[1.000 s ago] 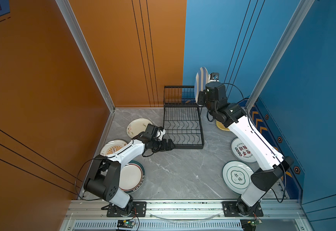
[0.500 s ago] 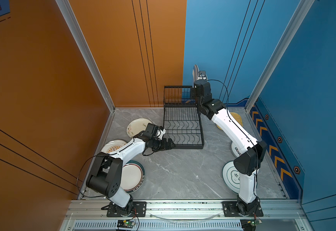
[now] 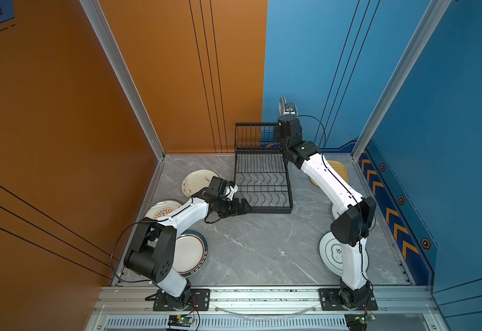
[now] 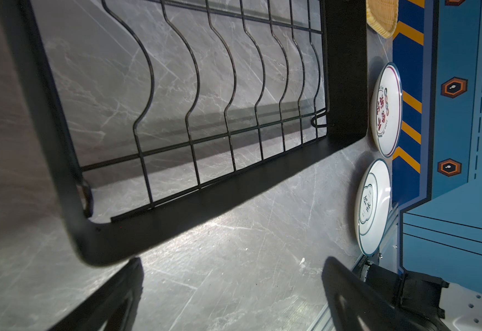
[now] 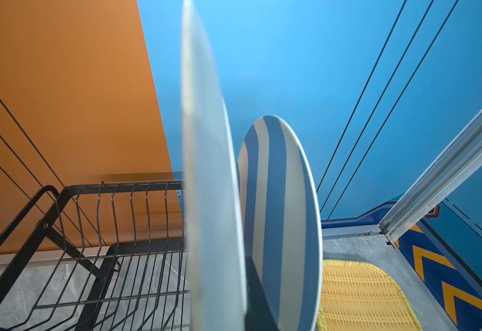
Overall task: Load plates into a dish rack
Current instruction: Place the plate on the dish rack.
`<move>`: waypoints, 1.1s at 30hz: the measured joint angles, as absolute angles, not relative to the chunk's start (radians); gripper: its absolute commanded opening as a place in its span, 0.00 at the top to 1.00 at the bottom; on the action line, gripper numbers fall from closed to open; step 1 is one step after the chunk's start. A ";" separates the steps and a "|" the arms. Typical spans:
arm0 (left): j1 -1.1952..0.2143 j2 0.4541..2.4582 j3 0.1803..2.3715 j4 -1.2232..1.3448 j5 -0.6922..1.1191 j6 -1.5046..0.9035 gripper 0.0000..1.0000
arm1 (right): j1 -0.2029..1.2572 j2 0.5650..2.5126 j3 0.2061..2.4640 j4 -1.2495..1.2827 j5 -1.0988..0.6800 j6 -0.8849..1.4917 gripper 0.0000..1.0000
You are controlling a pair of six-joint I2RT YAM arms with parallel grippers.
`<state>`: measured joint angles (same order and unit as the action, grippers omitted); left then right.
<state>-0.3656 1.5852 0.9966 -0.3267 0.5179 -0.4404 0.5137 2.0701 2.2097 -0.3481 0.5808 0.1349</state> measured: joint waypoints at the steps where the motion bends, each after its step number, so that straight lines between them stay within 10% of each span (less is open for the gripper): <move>1: -0.366 1.585 0.997 -0.327 0.518 -0.440 0.02 | 0.512 2.074 2.212 -0.348 0.581 0.136 1.00; 14: -0.366 1.582 0.997 -0.327 0.517 -0.441 0.02 | 0.487 2.138 2.218 -0.383 0.580 0.175 1.00; 33: -0.368 1.551 0.981 -0.326 0.507 -0.442 0.02 | 0.472 2.138 2.219 -0.392 0.540 0.236 0.54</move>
<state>-0.3676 1.5509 0.9813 -0.3264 0.5068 -0.4419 0.4721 2.1376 2.2189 -0.3923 0.5404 0.2359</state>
